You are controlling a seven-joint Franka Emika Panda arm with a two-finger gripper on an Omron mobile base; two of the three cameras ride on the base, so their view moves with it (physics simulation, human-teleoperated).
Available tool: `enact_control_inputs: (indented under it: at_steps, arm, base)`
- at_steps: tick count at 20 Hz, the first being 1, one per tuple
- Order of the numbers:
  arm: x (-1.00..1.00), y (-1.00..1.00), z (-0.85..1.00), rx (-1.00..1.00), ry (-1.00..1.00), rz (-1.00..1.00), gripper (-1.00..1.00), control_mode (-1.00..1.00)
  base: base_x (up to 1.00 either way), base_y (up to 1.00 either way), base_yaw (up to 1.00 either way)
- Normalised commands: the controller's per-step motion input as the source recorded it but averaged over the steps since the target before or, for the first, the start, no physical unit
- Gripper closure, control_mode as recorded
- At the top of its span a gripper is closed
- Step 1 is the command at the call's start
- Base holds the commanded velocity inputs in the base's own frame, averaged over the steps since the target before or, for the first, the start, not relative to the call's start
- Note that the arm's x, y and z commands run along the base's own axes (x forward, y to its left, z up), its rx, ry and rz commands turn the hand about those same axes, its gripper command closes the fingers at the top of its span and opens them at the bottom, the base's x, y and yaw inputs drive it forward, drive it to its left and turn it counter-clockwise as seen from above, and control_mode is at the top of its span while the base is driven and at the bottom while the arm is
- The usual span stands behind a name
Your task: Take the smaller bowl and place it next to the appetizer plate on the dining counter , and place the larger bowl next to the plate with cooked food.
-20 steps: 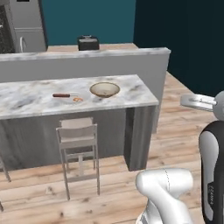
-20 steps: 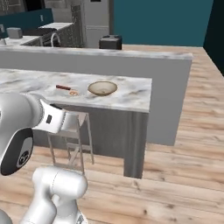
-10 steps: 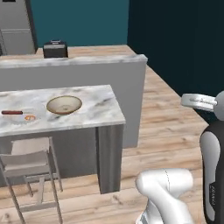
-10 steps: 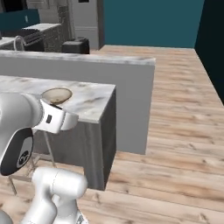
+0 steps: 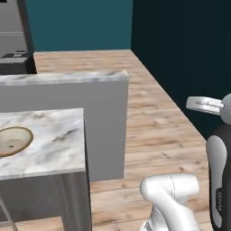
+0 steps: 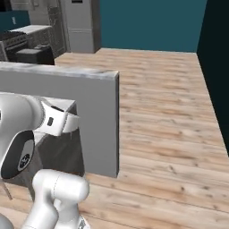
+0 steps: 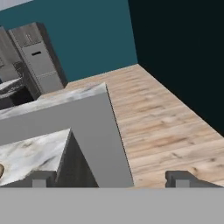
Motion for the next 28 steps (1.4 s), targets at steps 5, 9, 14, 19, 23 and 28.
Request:
enact_control_inputs:
  at_steps: [5,9,14,19,23,28]
  arm:
    - [0.00,0.00,0.00,0.00,0.00,0.00,-1.00,1.00]
    - [0.00,0.00,0.00,0.00,0.00,0.00,-1.00,1.00]
    - [0.00,0.00,0.00,0.00,0.00,0.00,-1.00,1.00]
    - [0.00,0.00,0.00,0.00,0.00,0.00,-1.00,1.00]
    - [0.00,0.00,0.00,0.00,0.00,0.00,-1.00,1.00]
    - [0.00,0.00,0.00,0.00,0.00,0.00,-1.00,1.00]
  base:
    - [1.00,-1.00,0.11]
    - [1.00,-1.00,0.12]
    - [1.00,-1.00,0.17]
    - [1.00,-0.92,0.27]
    - [1.00,-0.54,0.29]
    - [1.00,-0.56,0.28]
